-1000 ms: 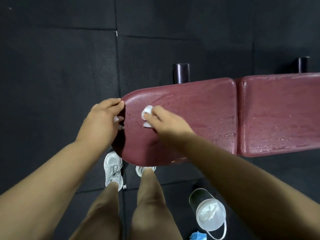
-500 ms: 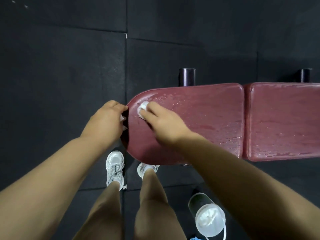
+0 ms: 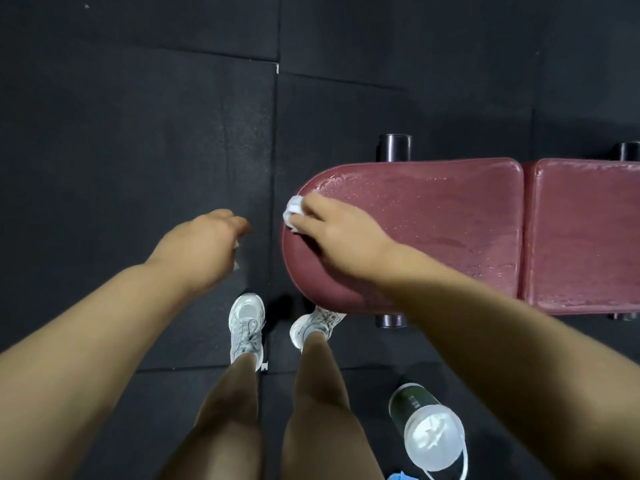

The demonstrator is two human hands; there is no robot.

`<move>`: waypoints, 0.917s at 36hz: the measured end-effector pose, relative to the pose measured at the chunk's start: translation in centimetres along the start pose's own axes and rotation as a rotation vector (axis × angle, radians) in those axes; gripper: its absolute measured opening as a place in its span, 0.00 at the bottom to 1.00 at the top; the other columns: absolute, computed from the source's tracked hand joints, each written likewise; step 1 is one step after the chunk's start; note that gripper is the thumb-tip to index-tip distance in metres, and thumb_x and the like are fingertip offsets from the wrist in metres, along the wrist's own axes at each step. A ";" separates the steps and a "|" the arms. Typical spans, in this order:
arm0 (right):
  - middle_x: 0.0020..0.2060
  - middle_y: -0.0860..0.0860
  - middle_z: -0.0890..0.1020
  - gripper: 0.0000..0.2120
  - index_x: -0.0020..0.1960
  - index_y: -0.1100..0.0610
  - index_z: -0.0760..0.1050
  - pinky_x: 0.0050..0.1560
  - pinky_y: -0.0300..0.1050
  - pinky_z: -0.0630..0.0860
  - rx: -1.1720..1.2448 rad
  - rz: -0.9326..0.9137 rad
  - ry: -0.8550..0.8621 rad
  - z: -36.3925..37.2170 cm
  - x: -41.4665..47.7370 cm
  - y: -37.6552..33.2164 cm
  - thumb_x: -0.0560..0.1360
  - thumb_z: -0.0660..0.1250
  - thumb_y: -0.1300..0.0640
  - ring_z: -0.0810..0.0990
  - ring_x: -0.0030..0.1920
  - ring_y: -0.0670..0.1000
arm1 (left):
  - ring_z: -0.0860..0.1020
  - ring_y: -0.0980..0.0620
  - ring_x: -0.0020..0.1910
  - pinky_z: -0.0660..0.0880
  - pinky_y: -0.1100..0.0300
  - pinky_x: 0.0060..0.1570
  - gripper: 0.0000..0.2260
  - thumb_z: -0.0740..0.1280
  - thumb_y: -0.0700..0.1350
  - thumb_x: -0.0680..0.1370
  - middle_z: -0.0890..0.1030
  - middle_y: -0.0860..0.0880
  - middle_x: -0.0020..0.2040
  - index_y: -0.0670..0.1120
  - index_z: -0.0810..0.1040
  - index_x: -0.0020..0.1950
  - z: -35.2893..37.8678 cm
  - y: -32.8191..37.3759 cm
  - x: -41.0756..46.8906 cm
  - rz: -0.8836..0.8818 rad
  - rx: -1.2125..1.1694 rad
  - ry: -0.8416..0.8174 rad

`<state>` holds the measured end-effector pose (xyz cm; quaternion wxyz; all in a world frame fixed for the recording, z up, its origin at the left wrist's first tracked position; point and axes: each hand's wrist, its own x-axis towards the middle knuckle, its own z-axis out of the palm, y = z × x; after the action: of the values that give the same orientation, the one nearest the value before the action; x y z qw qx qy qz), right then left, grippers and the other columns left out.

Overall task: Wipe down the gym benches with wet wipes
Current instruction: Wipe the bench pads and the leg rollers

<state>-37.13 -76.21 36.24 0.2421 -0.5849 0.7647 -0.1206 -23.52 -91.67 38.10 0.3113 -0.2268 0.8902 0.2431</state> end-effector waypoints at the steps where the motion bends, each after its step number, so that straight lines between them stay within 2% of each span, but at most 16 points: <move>1: 0.37 0.44 0.71 0.16 0.42 0.48 0.69 0.41 0.45 0.61 -0.039 -0.005 0.029 -0.4 -0.4 0.9 0.78 0.50 0.40 0.69 0.42 0.50 | 0.76 0.48 0.57 0.75 0.52 0.52 0.23 0.71 0.40 0.72 0.75 0.52 0.57 0.51 0.73 0.66 0.0 -0.2 -0.1 -0.004 -0.002 0.000; 2: 0.35 0.44 0.71 0.13 0.40 0.49 0.67 0.42 0.45 0.62 -0.025 0.072 0.044 -0.6 -0.9 2.1 0.79 0.55 0.43 0.71 0.42 0.50 | 0.76 0.48 0.57 0.75 0.52 0.52 0.22 0.71 0.40 0.72 0.75 0.52 0.57 0.50 0.73 0.65 0.0 -0.3 -0.1 -0.004 -0.007 -0.002; 4: 0.39 0.45 0.75 0.05 0.46 0.51 0.74 0.41 0.46 0.70 0.007 0.316 0.141 -0.9 -2.0 3.7 0.79 0.62 0.51 0.76 0.43 0.54 | 0.76 0.48 0.57 0.74 0.53 0.52 0.22 0.71 0.40 0.72 0.75 0.52 0.57 0.50 0.73 0.65 0.1 -0.3 -0.2 0.003 -0.015 -0.010; 6: 0.46 0.57 0.76 0.11 0.56 0.59 0.78 0.40 0.48 0.75 -0.040 0.515 0.349 -0.1 -3.2 4.4 0.74 0.65 0.63 0.78 0.41 0.60 | 0.75 0.47 0.57 0.74 0.53 0.52 0.22 0.71 0.41 0.72 0.75 0.51 0.58 0.50 0.73 0.65 0.1 -0.2 -0.2 0.015 -0.013 -0.015; 8: 0.48 0.61 0.75 0.16 0.57 0.61 0.79 0.40 0.50 0.76 0.044 0.657 0.422 1.1 -4.1 2.6 0.71 0.62 0.66 0.77 0.39 0.61 | 0.75 0.47 0.57 0.74 0.53 0.52 0.22 0.71 0.41 0.72 0.75 0.51 0.58 0.50 0.73 0.65 0.3 0.2 -0.2 0.030 -0.011 -0.016; 10: 0.51 0.59 0.74 0.16 0.60 0.60 0.76 0.42 0.45 0.72 0.058 0.587 0.294 2.7 -5.0 -0.4 0.74 0.59 0.64 0.75 0.43 0.58 | 0.75 0.47 0.57 0.74 0.53 0.52 0.21 0.71 0.41 0.72 0.75 0.51 0.58 0.50 0.73 0.64 0.4 0.6 -0.3 0.044 -0.022 -0.017; 12: 0.50 0.53 0.74 0.13 0.61 0.58 0.74 0.42 0.40 0.64 0.067 0.357 0.117 4.0 -6.1 -2.7 0.79 0.57 0.58 0.71 0.43 0.52 | 0.75 0.48 0.56 0.74 0.55 0.51 0.21 0.71 0.40 0.72 0.74 0.52 0.57 0.51 0.73 0.64 0.5 0.8 -0.5 0.051 -0.038 -0.020; 13: 0.47 0.51 0.74 0.12 0.58 0.57 0.74 0.41 0.40 0.62 0.054 0.234 0.111 4.0 -6.5 -3.4 0.80 0.56 0.56 0.71 0.41 0.51 | 0.75 0.48 0.56 0.73 0.56 0.51 0.21 0.70 0.40 0.72 0.75 0.52 0.57 0.51 0.73 0.64 0.5 0.8 -0.6 0.052 -0.047 -0.021; 15: 0.42 0.49 0.74 0.10 0.53 0.54 0.74 0.37 0.42 0.61 0.043 0.172 0.080 3.4 -7.0 -2.4 0.80 0.56 0.53 0.72 0.40 0.52 | 0.76 0.48 0.55 0.73 0.57 0.49 0.20 0.69 0.40 0.73 0.75 0.52 0.57 0.51 0.74 0.64 0.5 0.8 -0.7 0.054 -0.056 -0.019; 17: 0.43 0.49 0.75 0.11 0.55 0.53 0.76 0.37 0.43 0.65 -0.041 0.226 0.109 2.4 -7.5 0.0 0.78 0.57 0.51 0.75 0.42 0.54 | 0.76 0.48 0.53 0.72 0.58 0.47 0.17 0.68 0.40 0.74 0.75 0.51 0.56 0.50 0.74 0.62 0.5 0.9 -0.7 0.060 -0.056 -0.016; 20: 0.47 0.59 0.75 0.13 0.57 0.60 0.78 0.37 0.48 0.77 -0.020 0.601 0.364 1.1 -8.0 3.0 0.74 0.61 0.62 0.76 0.39 0.59 | 0.76 0.48 0.53 0.73 0.56 0.50 0.16 0.68 0.42 0.75 0.75 0.51 0.56 0.49 0.75 0.61 0.4 1.2 -0.5 0.060 -0.075 -0.023; 22: 0.50 0.60 0.73 0.13 0.59 0.62 0.77 0.45 0.45 0.74 0.048 0.841 0.509 0.6 -7.9 3.8 0.77 0.61 0.66 0.72 0.40 0.54 | 0.77 0.49 0.48 0.75 0.55 0.50 0.15 0.69 0.42 0.75 0.75 0.51 0.55 0.49 0.75 0.61 0.3 1.7 -0.3 0.058 -0.113 -0.029; 24: 0.52 0.58 0.72 0.14 0.62 0.61 0.76 0.47 0.34 0.66 0.065 0.951 0.538 0.9 -7.6 3.4 0.79 0.59 0.65 0.70 0.42 0.50 | 0.77 0.51 0.43 0.76 0.55 0.48 0.14 0.68 0.42 0.75 0.75 0.52 0.54 0.48 0.75 0.60 0.2 2.2 -0.1 0.061 -0.161 -0.024; 25: 0.53 0.58 0.71 0.13 0.61 0.61 0.75 0.47 0.34 0.66 0.036 0.947 0.517 1.1 -7.7 2.9 0.79 0.59 0.64 0.71 0.43 0.51 | 0.77 0.51 0.42 0.76 0.55 0.48 0.13 0.68 0.43 0.75 0.75 0.52 0.53 0.49 0.76 0.60 0.0 2.5 0.0 0.067 -0.179 -0.015; 28: 0.51 0.60 0.72 0.11 0.58 0.62 0.76 0.50 0.47 0.73 0.087 0.827 0.390 2.2 -8.4 0.7 0.78 0.60 0.64 0.76 0.46 0.61 | 0.77 0.49 0.49 0.75 0.53 0.49 0.11 0.65 0.47 0.77 0.74 0.51 0.53 0.50 0.76 0.59 -0.5 3.2 0.5 0.091 -0.202 0.040; 33: 0.56 0.54 0.71 0.15 0.65 0.56 0.71 0.51 0.47 0.72 0.093 0.538 -0.059 1.2 -10.8 0.6 0.80 0.55 0.57 0.74 0.52 0.55 | 0.75 0.50 0.51 0.73 0.54 0.50 0.11 0.65 0.51 0.77 0.74 0.52 0.52 0.52 0.77 0.58 -1.6 5.4 1.7 0.094 -0.205 0.091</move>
<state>-34.84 -65.68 37.41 0.3141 -0.3520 0.8789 -0.0700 -28.42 -88.83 39.60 0.2339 -0.2262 0.8836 0.3368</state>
